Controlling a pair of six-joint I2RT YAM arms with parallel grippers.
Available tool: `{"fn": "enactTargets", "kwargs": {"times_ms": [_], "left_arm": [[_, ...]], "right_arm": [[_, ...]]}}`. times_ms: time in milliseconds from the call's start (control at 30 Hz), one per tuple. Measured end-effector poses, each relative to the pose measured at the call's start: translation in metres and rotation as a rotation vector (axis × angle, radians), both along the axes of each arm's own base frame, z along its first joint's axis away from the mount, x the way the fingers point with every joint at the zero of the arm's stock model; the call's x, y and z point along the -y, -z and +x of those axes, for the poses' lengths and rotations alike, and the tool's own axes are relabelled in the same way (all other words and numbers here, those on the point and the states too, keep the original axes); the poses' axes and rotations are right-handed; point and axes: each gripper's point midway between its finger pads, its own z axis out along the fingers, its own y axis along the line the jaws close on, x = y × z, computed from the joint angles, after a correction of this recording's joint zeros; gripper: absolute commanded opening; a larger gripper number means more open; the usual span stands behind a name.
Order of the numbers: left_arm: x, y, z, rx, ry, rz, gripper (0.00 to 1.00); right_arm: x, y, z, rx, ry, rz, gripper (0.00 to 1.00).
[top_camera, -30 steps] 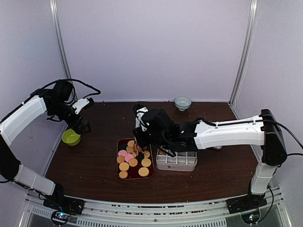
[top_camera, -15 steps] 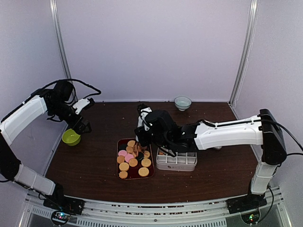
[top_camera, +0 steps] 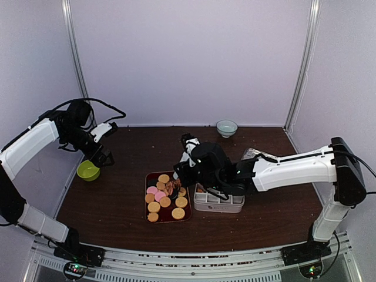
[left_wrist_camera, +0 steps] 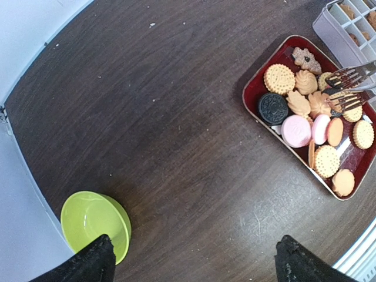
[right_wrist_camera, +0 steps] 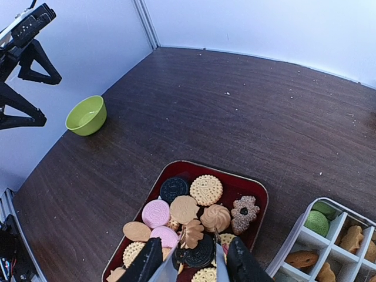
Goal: Pack the cookies
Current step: Pick up the fake cookies from the plate.
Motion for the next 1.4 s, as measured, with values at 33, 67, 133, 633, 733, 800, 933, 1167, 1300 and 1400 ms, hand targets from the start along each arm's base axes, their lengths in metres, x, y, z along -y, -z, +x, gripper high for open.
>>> {"fn": "enactTargets", "kwargs": {"times_ms": [33,67,133,633,733,800,933,1167,1300,1400], "left_arm": [[0.000,0.000,0.000,0.000,0.001,-0.001,0.98],[0.000,0.000,0.000,-0.001,0.002,-0.001,0.98],[0.001,0.000,0.000,-0.001,0.003,-0.003,0.98],[0.003,0.000,-0.001,-0.002,0.017,-0.014,0.98],[0.003,-0.001,-0.001,-0.002,0.017,-0.014,0.98],[0.003,0.000,-0.001,-0.002,0.017,-0.014,0.98],[0.003,0.000,-0.001,-0.002,0.017,-0.014,0.98],[0.003,0.000,-0.001,-0.002,0.017,-0.014,0.98],[0.003,0.000,-0.001,-0.002,0.017,-0.014,0.98],[0.003,0.000,-0.001,-0.002,0.017,-0.014,0.98]], "right_arm": [[0.000,0.000,0.000,-0.002,0.002,0.004,0.36],[0.000,0.000,-0.001,-0.004,0.002,0.006,0.36],[0.000,0.000,-0.001,-0.007,0.002,0.009,0.36],[0.002,-0.001,-0.026,-0.038,-0.039,-0.005,0.27],[0.004,0.000,-0.026,-0.043,-0.034,-0.003,0.23],[0.004,0.000,-0.026,-0.043,-0.035,-0.001,0.20],[0.004,-0.001,-0.026,-0.042,-0.035,-0.001,0.10],[0.003,-0.011,-0.026,-0.030,-0.039,0.007,0.00],[0.009,-0.026,-0.028,-0.008,-0.045,0.011,0.00],[0.012,-0.039,-0.029,0.011,-0.048,0.022,0.00]]}}
